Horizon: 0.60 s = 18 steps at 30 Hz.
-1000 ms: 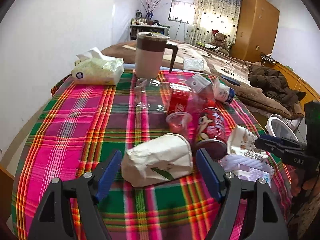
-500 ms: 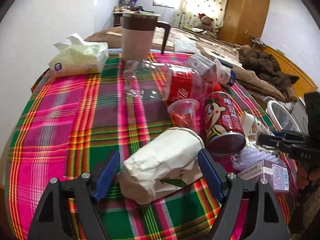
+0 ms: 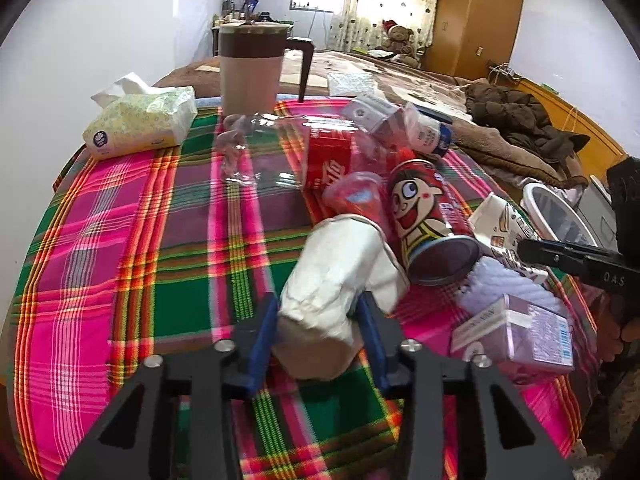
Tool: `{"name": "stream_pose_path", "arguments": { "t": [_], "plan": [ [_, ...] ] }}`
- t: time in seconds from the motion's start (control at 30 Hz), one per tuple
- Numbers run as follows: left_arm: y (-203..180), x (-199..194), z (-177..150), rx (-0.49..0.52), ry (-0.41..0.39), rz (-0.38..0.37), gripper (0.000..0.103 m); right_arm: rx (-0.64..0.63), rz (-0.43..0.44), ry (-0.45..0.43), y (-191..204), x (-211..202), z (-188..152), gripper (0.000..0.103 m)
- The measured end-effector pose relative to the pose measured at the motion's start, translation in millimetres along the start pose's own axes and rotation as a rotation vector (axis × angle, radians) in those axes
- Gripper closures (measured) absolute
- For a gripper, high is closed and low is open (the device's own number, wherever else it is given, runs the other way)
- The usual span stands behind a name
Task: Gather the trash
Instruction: 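Grasp the white paper bag with the left tool while the right tool grasps the printed paper cup, then carry both items over the wastebasket and open both tools to drop them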
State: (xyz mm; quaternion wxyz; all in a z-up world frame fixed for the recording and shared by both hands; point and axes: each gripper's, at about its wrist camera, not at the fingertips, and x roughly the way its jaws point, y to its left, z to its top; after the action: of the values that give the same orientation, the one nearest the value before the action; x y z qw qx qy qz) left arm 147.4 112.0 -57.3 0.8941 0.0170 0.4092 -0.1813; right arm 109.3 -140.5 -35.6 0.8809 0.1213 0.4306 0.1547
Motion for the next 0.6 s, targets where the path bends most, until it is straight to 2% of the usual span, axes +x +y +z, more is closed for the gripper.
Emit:
{"name": "stream_pose_path", "arguments": {
  "t": [0.6],
  "plan": [
    [-22.9, -35.3, 2.6, -0.041, -0.108, 0.021, 0.065, 0.029, -0.040, -0.119, -5.1, -27.3, 2.4, 0.081]
  ]
}}
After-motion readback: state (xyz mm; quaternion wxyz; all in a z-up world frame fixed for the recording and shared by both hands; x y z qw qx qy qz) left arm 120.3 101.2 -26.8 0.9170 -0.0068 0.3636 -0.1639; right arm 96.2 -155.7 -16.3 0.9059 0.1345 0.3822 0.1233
